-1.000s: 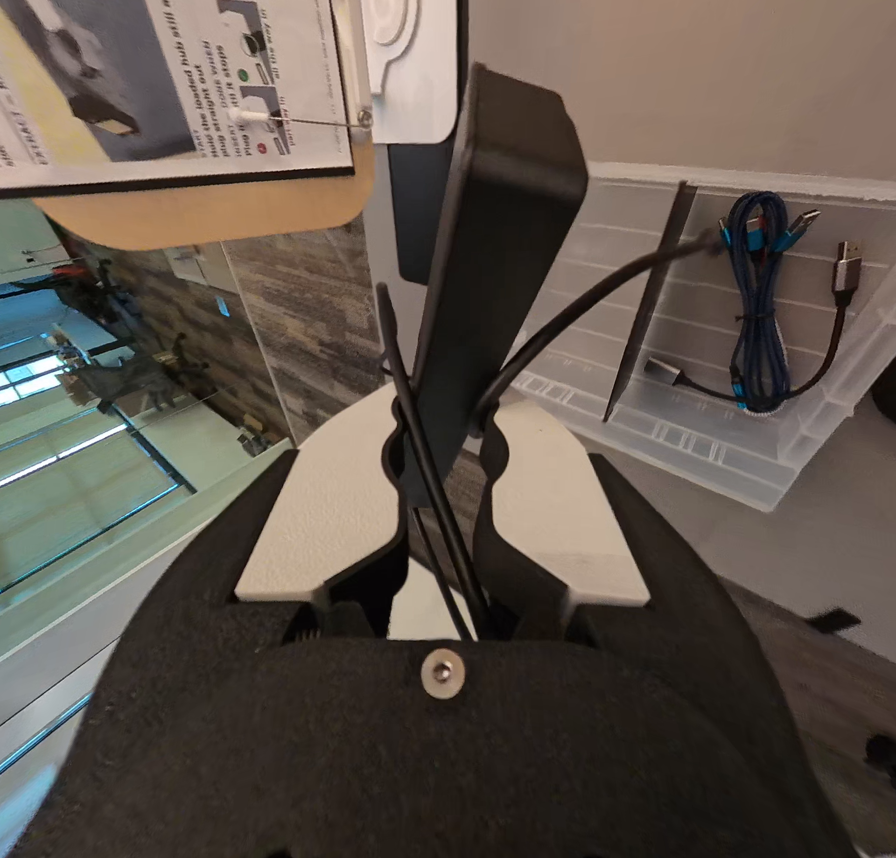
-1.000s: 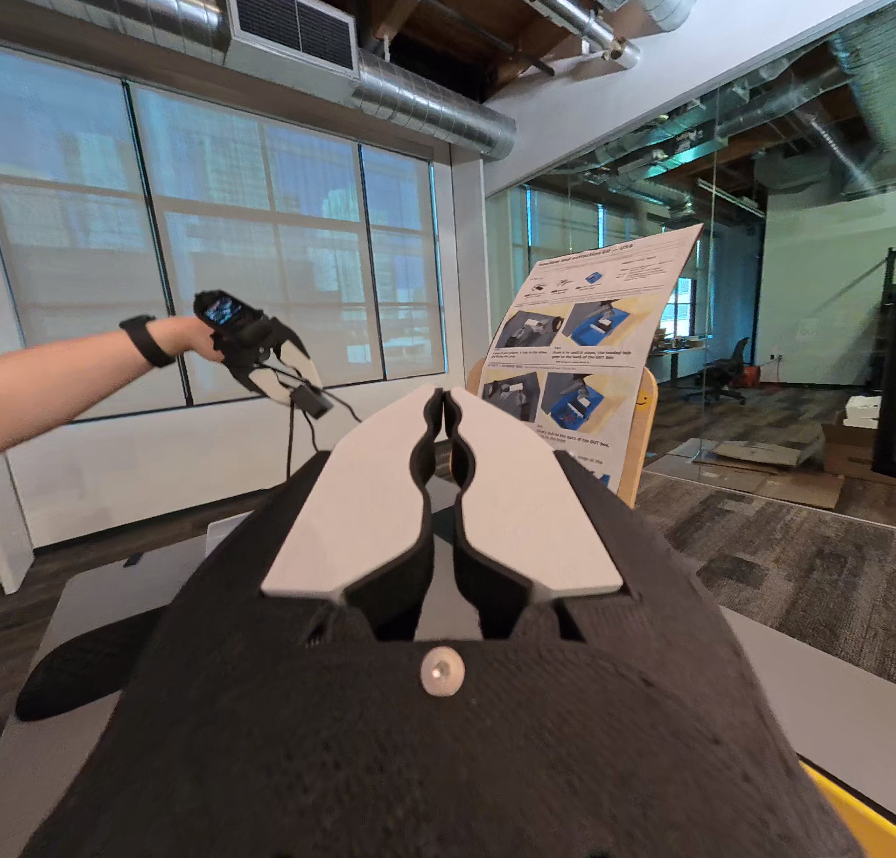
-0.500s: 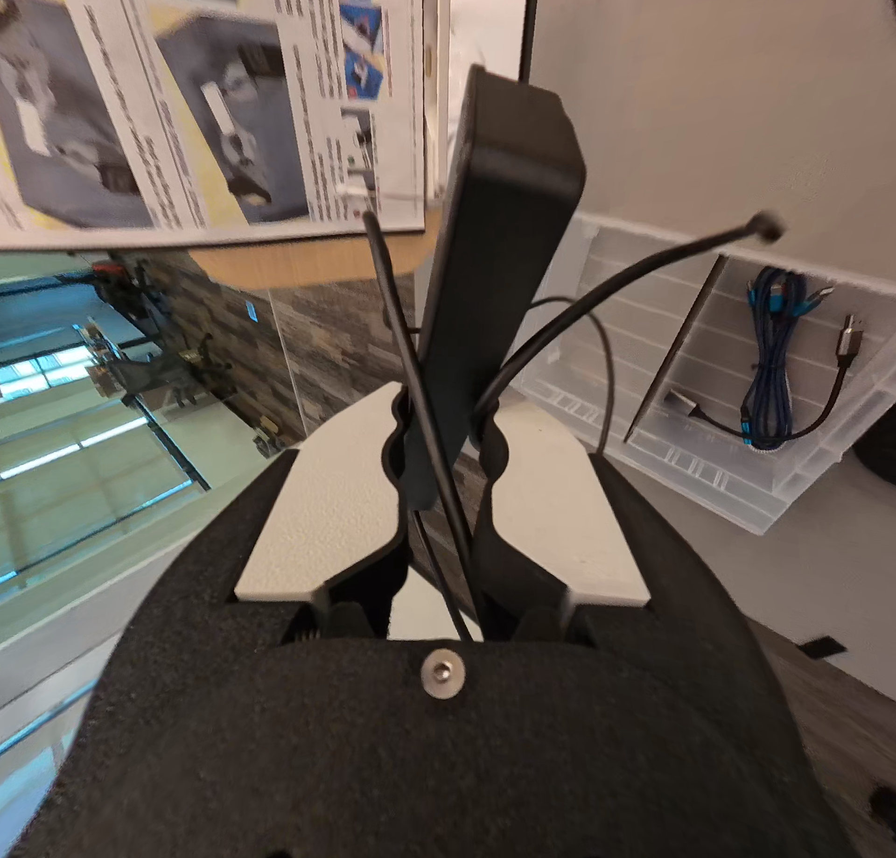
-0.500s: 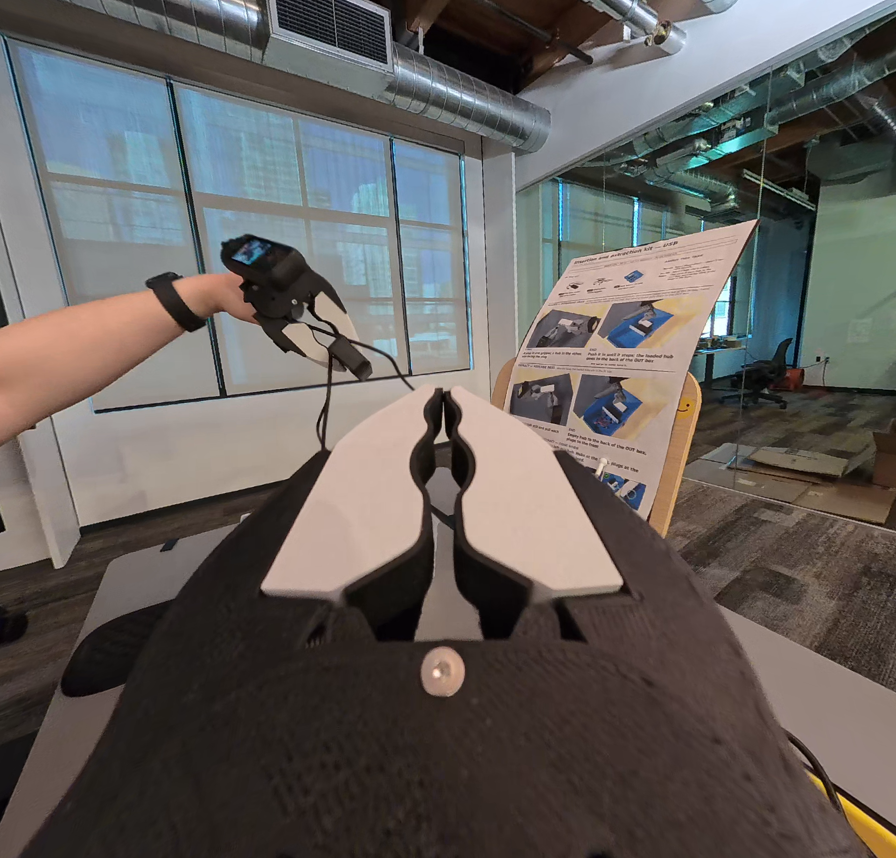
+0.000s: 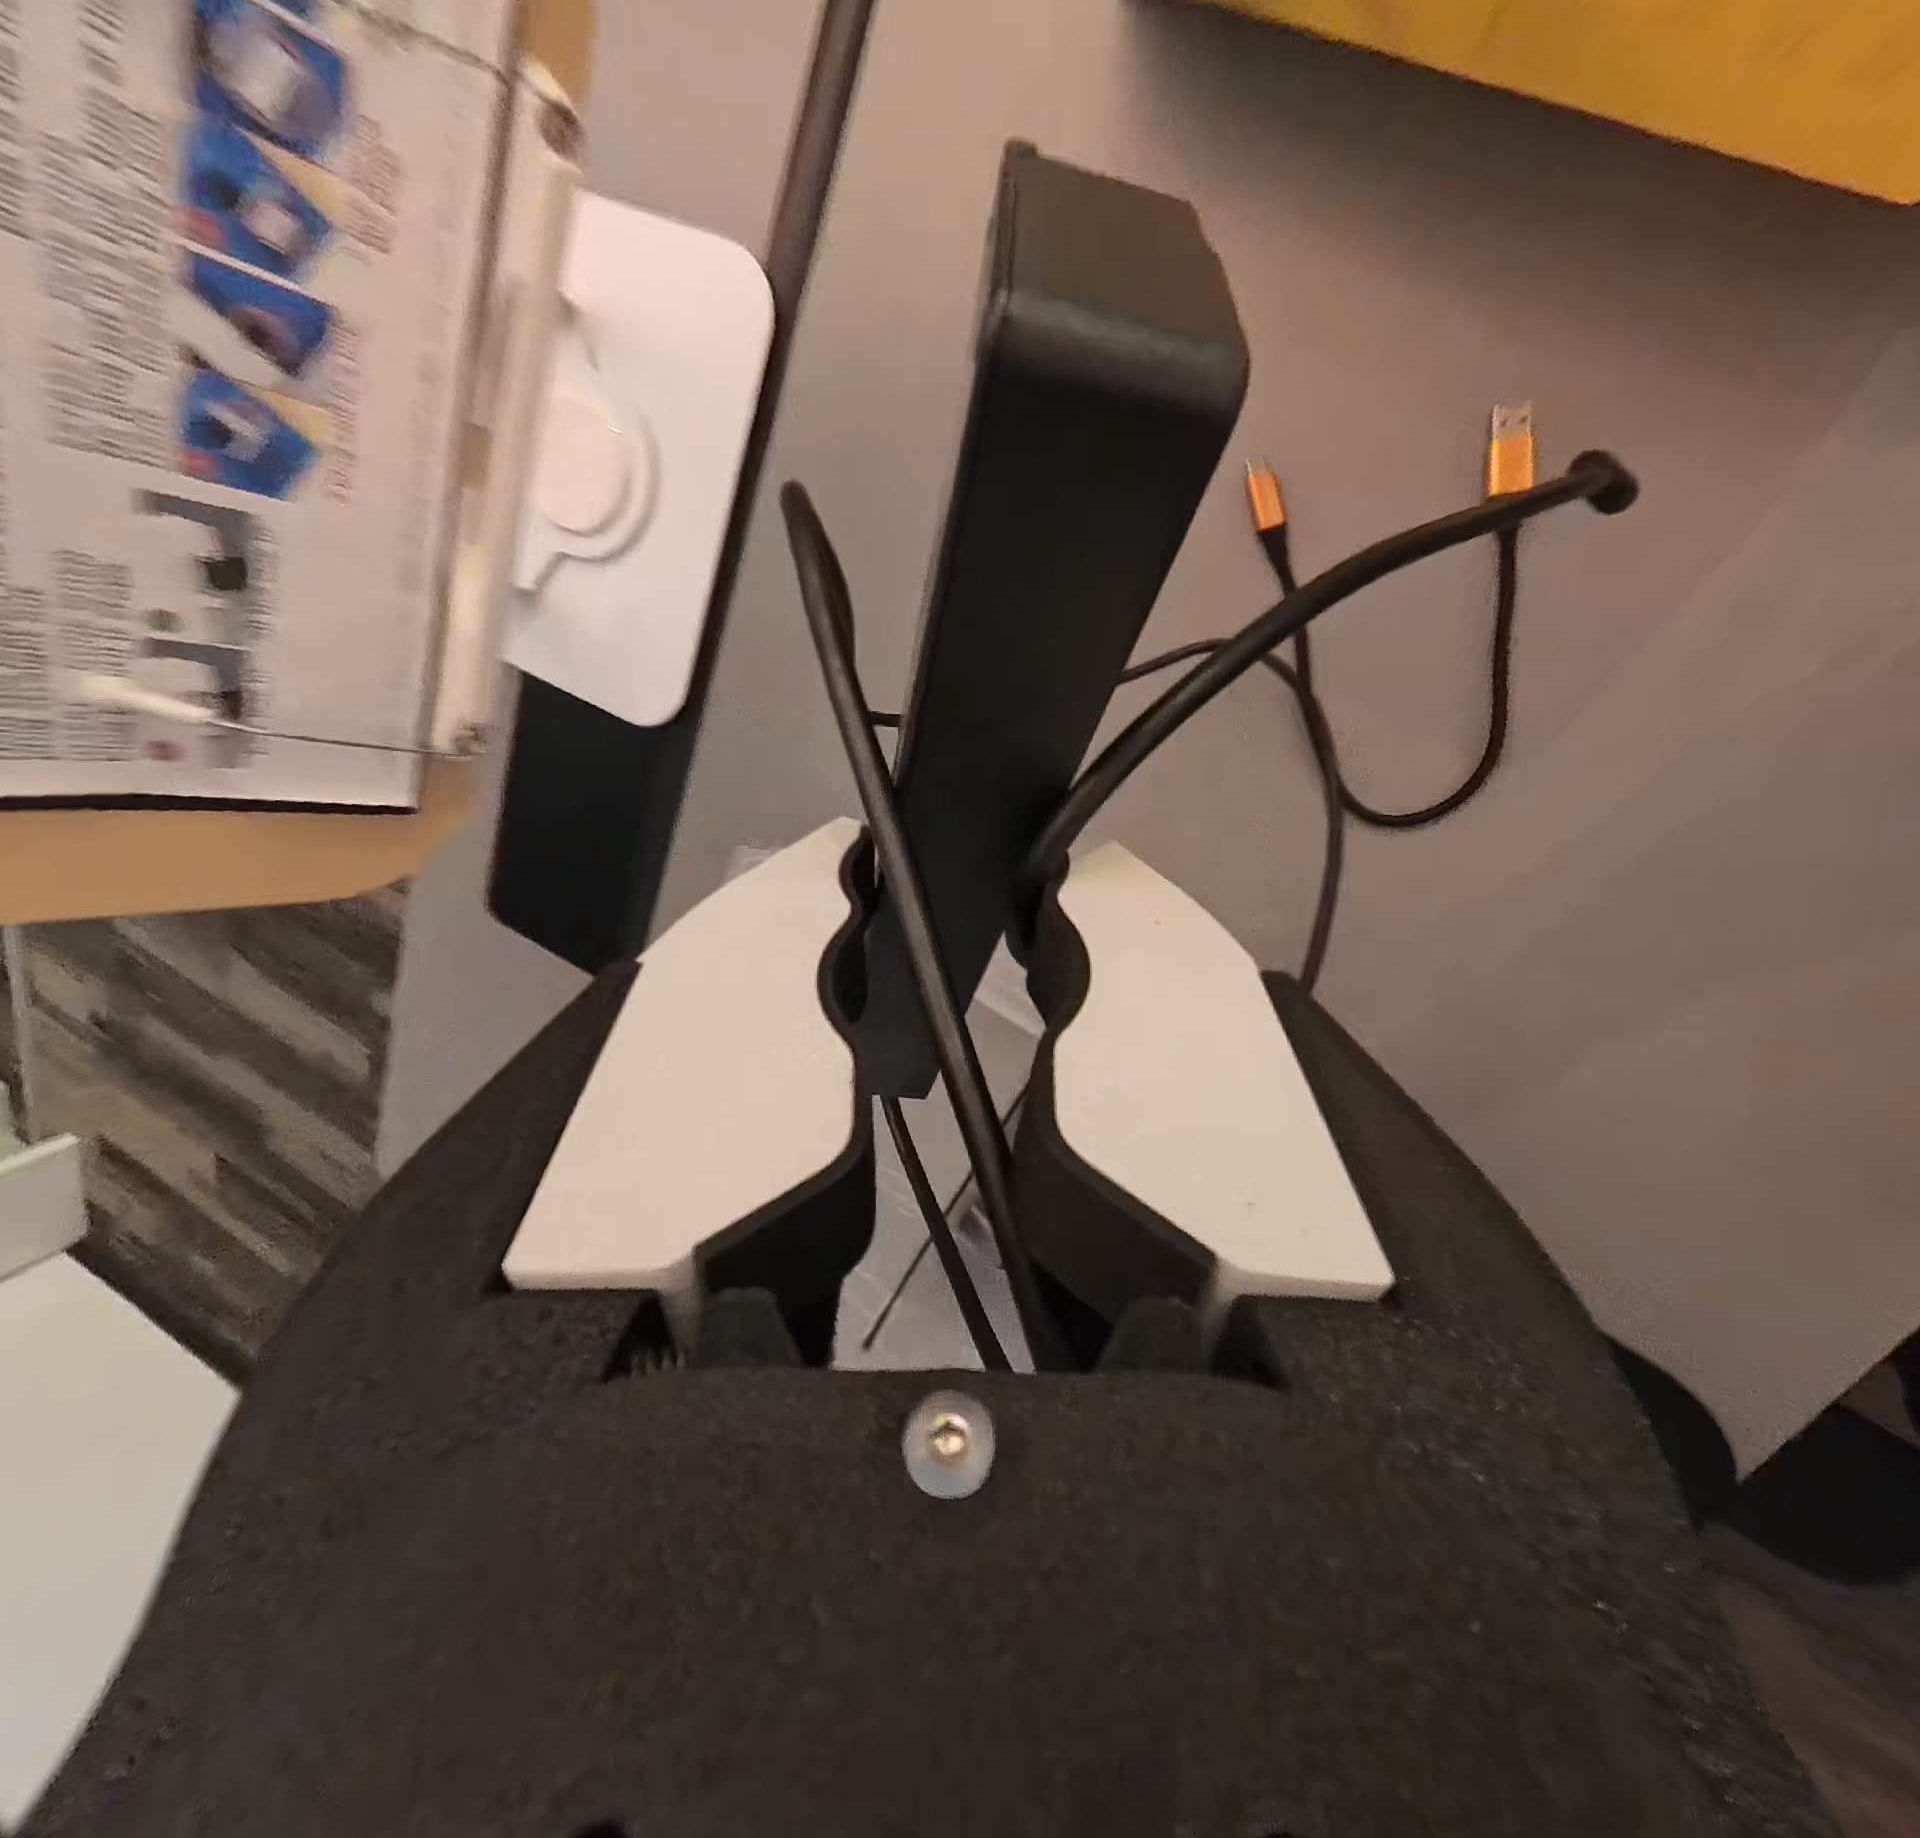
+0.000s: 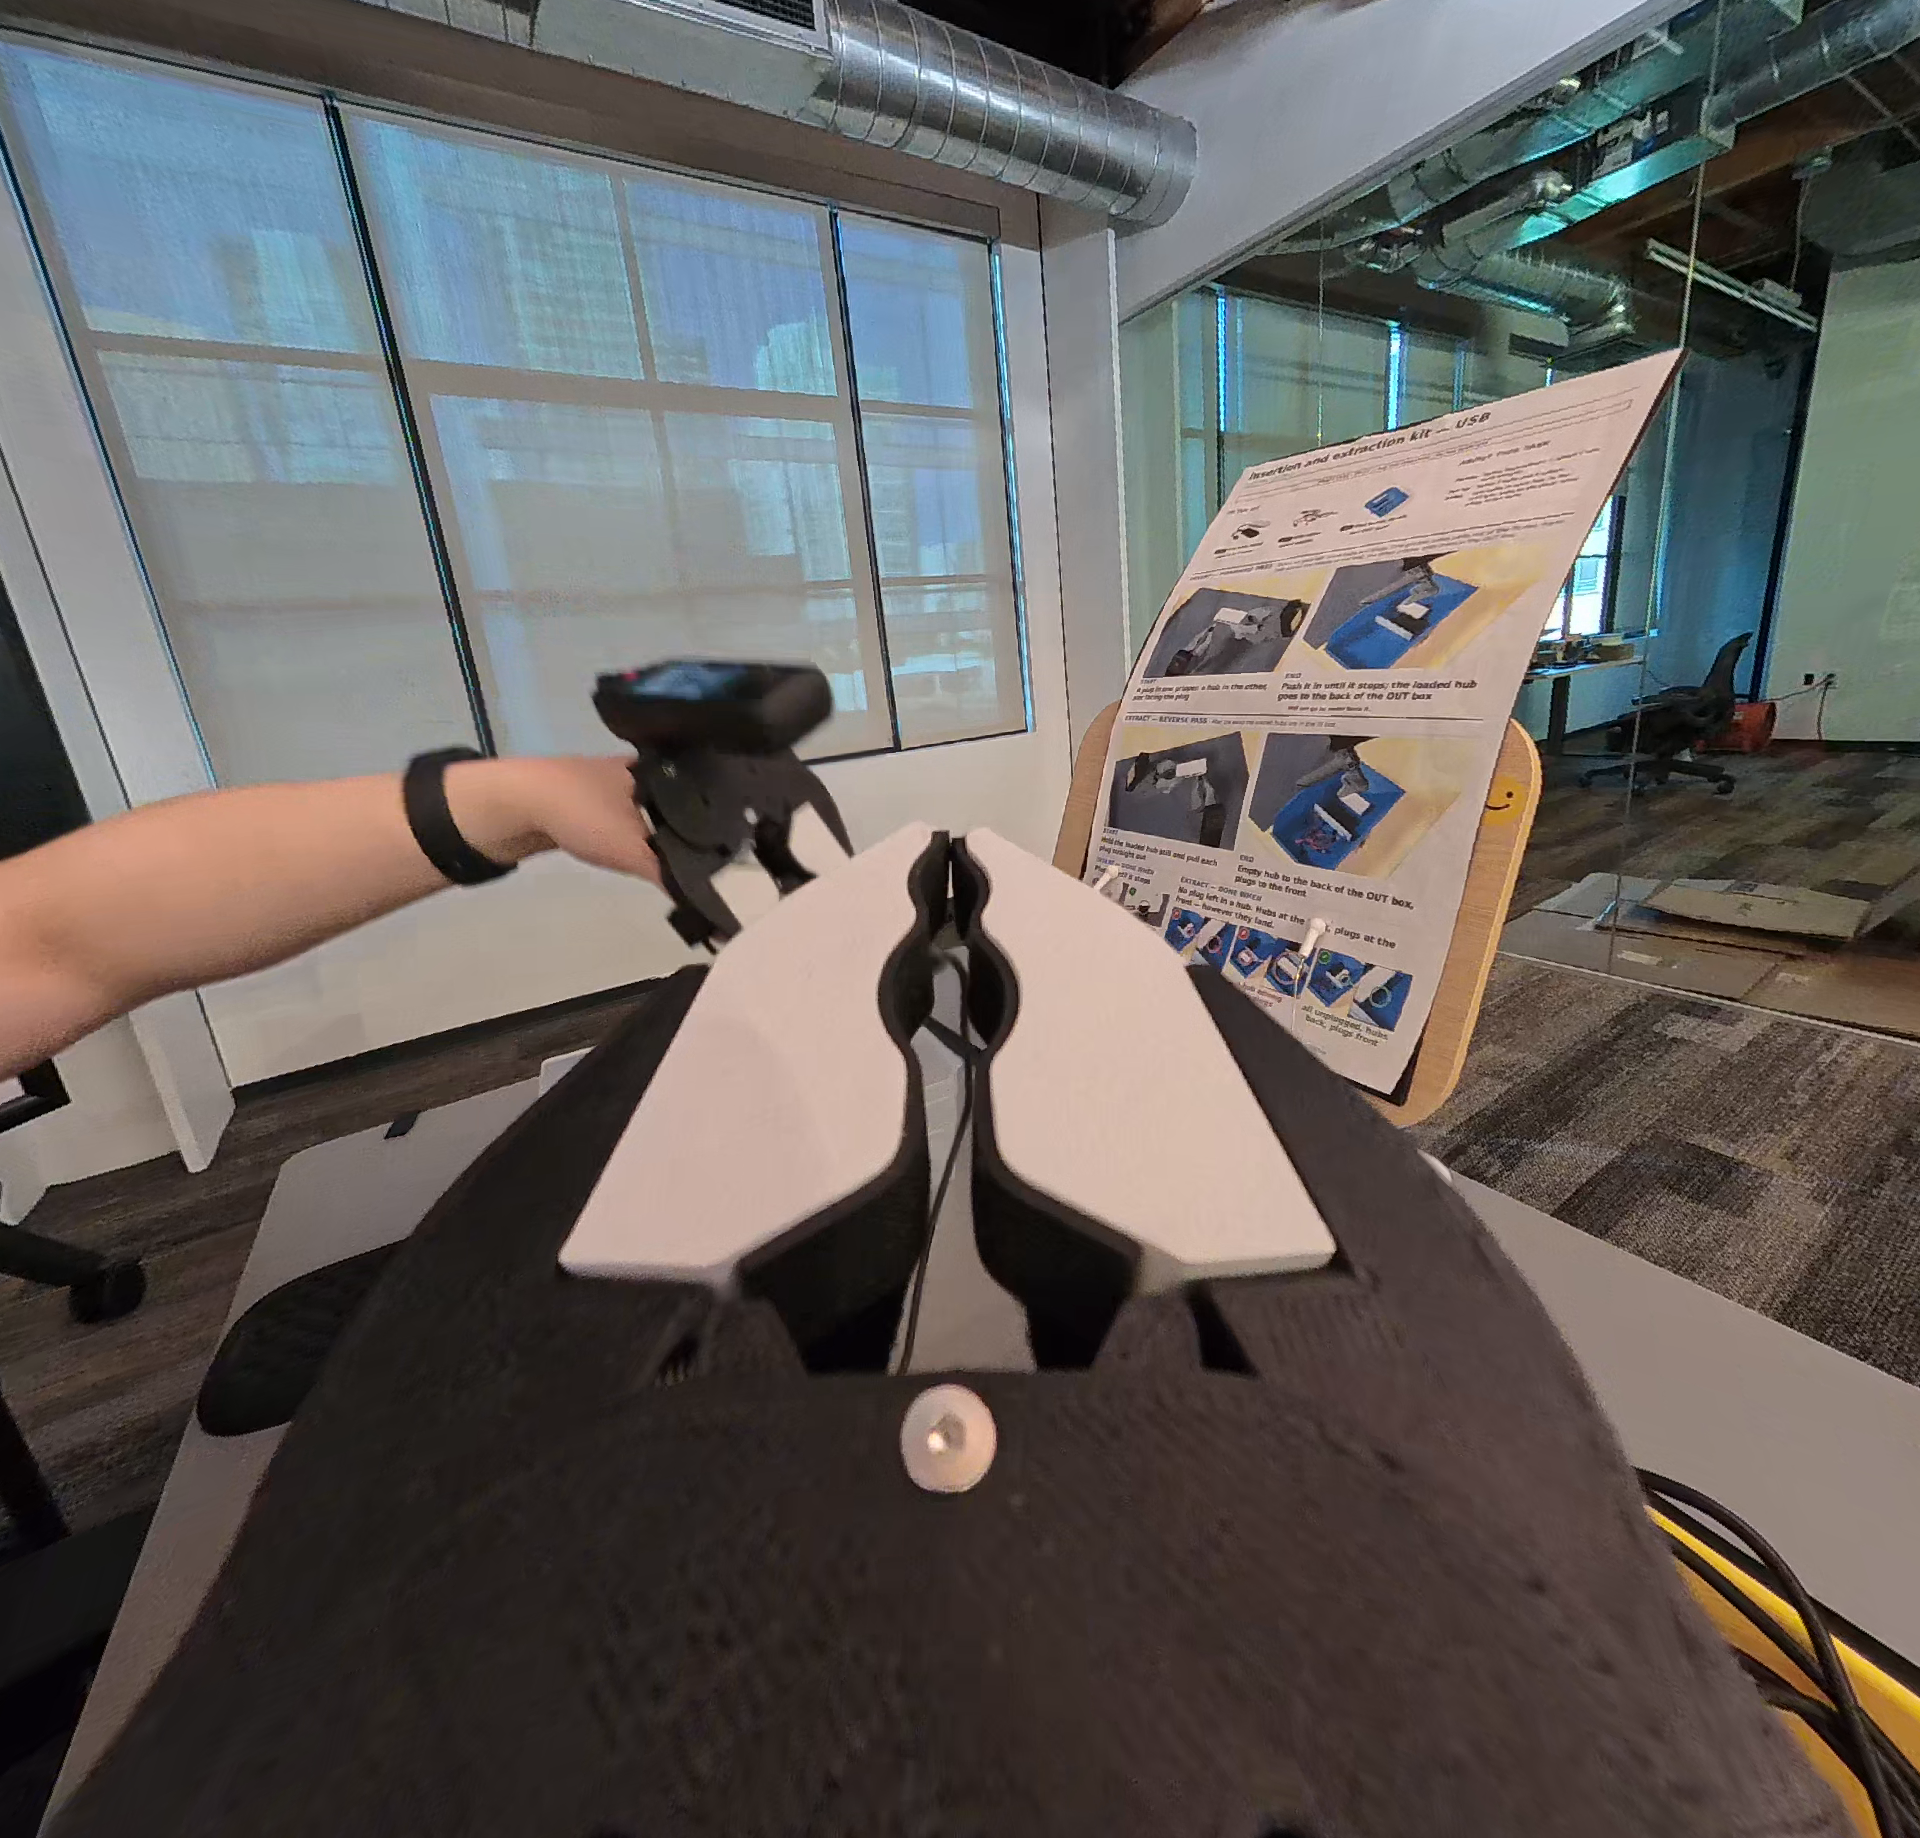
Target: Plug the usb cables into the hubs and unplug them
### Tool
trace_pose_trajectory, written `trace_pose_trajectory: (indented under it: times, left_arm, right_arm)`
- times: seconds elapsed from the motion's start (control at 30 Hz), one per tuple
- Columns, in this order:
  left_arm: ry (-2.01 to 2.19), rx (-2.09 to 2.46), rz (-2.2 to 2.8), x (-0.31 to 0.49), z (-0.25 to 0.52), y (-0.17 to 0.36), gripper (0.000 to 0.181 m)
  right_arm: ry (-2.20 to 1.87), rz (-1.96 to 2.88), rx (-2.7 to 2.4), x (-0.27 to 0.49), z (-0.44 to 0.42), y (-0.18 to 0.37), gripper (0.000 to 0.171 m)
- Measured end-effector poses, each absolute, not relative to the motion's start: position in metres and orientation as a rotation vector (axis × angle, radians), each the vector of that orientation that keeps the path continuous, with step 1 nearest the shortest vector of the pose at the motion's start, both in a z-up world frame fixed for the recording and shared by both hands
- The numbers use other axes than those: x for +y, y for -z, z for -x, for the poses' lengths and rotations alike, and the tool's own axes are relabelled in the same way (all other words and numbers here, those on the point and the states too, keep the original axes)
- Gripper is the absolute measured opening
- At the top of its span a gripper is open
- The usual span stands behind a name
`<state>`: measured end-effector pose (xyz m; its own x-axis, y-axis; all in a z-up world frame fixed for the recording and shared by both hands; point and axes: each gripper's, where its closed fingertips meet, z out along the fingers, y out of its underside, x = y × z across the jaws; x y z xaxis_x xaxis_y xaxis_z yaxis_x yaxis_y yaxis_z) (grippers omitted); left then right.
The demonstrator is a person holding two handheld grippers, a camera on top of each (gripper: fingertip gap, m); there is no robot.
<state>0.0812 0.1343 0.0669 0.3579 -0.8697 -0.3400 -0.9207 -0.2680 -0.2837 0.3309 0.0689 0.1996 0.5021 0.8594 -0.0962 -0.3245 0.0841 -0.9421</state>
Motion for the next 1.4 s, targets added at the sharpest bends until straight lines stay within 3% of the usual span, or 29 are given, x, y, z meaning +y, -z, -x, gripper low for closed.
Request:
trace_pose_trajectory:
  times: [0.2, 0.43, 0.77, 0.87, 0.97, 1.07, 1.2, 1.33, 1.4]
  left_arm:
    - [-0.231, 1.558, 2.342, 0.151, -0.082, 0.026, 0.027]
    - [-0.465, 1.606, 2.335, 0.171, -0.090, 0.061, 0.026]
    - [-0.467, 1.744, 2.298, 0.164, -0.117, 0.129, 0.026]
    - [-0.430, 1.792, 2.304, 0.158, -0.123, 0.136, 0.030]
    - [-0.410, 1.822, 2.372, 0.148, -0.122, 0.144, 0.053]
    - [-0.423, 1.801, 2.382, 0.148, -0.119, 0.140, 0.063]
    - [-0.491, 1.753, 2.202, 0.162, -0.119, 0.104, 0.065]
    - [-0.498, 1.706, 2.168, 0.162, -0.120, 0.071, 0.088]
    - [-0.521, 1.701, 2.138, 0.162, -0.121, 0.058, 0.091]
  right_arm:
    - [-0.971, 1.189, -0.579, 0.072, -0.329, -0.196, 0.001]
    - [-0.975, 1.205, -0.577, 0.077, -0.329, -0.193, 0.001]
    - [-0.998, 1.171, -0.541, 0.074, -0.344, -0.197, 0.001]
    - [-1.011, 1.167, -0.529, 0.075, -0.348, -0.197, 0.001]
    - [-1.021, 1.166, -0.524, 0.076, -0.349, -0.197, 0.001]
    - [-1.022, 1.165, -0.526, 0.075, -0.349, -0.197, 0.001]
    - [-1.024, 1.162, -0.524, 0.075, -0.350, -0.197, 0.001]
    - [-1.024, 1.175, -0.517, 0.078, -0.350, -0.195, 0.001]
    - [-1.026, 1.178, -0.511, 0.078, -0.352, -0.195, 0.001]
